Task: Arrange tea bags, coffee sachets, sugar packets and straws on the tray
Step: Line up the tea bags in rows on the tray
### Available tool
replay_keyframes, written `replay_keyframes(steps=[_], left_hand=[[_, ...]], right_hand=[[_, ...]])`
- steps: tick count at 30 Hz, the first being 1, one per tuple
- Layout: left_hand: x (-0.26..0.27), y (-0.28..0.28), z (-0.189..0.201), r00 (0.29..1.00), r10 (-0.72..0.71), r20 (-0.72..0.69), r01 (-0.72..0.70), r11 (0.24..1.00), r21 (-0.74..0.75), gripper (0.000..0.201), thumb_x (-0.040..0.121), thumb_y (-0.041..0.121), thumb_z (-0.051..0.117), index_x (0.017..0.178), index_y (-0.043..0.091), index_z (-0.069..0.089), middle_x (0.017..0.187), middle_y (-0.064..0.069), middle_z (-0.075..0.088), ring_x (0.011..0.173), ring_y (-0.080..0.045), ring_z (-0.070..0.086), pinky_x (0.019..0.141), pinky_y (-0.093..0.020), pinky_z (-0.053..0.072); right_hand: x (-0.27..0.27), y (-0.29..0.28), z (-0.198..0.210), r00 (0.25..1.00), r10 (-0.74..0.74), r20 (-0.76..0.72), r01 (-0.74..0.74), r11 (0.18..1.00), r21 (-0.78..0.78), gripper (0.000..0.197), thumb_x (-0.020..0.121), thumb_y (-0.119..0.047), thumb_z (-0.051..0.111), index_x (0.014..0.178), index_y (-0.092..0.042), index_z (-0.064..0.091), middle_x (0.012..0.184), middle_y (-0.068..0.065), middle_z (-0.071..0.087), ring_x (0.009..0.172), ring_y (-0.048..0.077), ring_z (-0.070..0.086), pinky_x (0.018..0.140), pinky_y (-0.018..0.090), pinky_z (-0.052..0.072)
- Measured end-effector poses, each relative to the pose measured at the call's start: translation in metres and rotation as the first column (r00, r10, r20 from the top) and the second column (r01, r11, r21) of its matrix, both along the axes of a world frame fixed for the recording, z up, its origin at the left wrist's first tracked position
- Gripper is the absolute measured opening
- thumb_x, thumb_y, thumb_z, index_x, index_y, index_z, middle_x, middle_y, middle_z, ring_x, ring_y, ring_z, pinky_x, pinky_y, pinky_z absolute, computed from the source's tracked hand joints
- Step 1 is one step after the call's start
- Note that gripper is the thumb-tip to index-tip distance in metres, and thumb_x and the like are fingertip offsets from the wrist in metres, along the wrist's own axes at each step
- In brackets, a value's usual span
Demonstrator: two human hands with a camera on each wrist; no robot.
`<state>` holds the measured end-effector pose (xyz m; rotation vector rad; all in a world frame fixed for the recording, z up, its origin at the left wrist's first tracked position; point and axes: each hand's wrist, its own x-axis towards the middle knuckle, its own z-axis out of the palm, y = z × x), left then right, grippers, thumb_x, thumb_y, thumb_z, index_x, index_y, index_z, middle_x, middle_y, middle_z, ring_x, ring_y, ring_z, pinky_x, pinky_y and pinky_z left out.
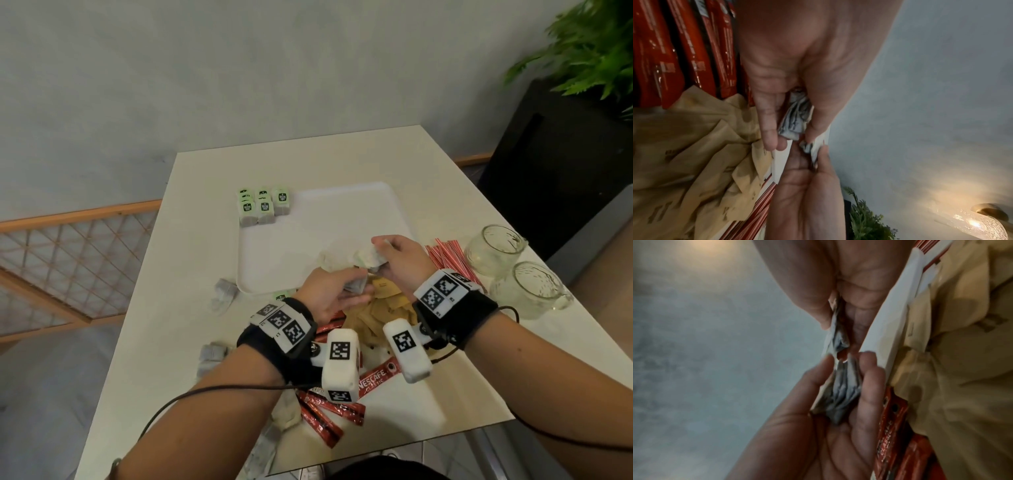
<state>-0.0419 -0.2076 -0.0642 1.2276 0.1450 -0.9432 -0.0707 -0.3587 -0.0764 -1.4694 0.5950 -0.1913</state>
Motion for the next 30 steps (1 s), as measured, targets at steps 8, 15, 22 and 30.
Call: replay_keyframes(steps=[8, 15, 22, 30], left_hand=[[0.004, -0.006, 0.001, 0.978, 0.144, 0.148, -0.144, 0.990, -0.006, 0.013, 0.097, 0.015, 0.059, 0.088, 0.007, 0.065, 0.093, -0.015, 0.060, 0.086, -0.022, 0.068, 0.072, -0.028, 0.061], [0.013, 0.007, 0.002, 0.982, 0.100, 0.160, -0.112, 0.991, 0.067, 0.028, 0.092, 0.005, 0.054, 0.065, 0.004, 0.052, 0.097, -0.016, 0.075, 0.082, -0.019, 0.075, 0.074, -0.031, 0.062], [0.011, 0.004, 0.009, 0.996, -0.002, 0.087, -0.013, 0.986, 0.166, 0.011, 0.093, 0.002, 0.056, 0.095, -0.009, 0.057, 0.083, -0.021, 0.070, 0.062, -0.020, 0.072, 0.056, -0.025, 0.060], [0.027, 0.011, 0.013, 0.980, 0.189, 0.059, -0.190, 0.981, 0.023, 0.014, 0.093, 0.003, 0.058, 0.098, -0.009, 0.063, 0.087, -0.022, 0.072, 0.073, -0.023, 0.072, 0.063, -0.027, 0.061]], right_hand=[[0.001, 0.009, -0.001, 0.995, 0.099, 0.020, -0.097, 0.989, -0.109, 0.018, 0.101, -0.018, 0.049, 0.110, -0.008, 0.060, 0.112, 0.017, 0.065, 0.104, 0.030, 0.065, 0.085, 0.039, 0.057], [-0.002, -0.012, -0.004, 0.998, 0.056, 0.003, -0.051, 0.926, -0.373, 0.007, 0.094, -0.022, 0.060, 0.088, -0.022, 0.062, 0.096, 0.003, 0.072, 0.093, 0.020, 0.065, 0.084, 0.038, 0.054], [0.006, -0.004, 0.006, 0.980, 0.086, 0.178, -0.005, 0.910, -0.414, 0.006, 0.085, -0.023, 0.073, 0.085, -0.029, 0.072, 0.097, -0.013, 0.074, 0.095, 0.006, 0.067, 0.088, 0.037, 0.056], [0.008, 0.015, 0.006, 0.930, 0.351, 0.110, -0.268, 0.851, -0.451, 0.021, 0.098, -0.027, 0.053, 0.110, -0.028, 0.071, 0.104, -0.013, 0.073, 0.100, -0.002, 0.065, 0.094, 0.022, 0.049]])
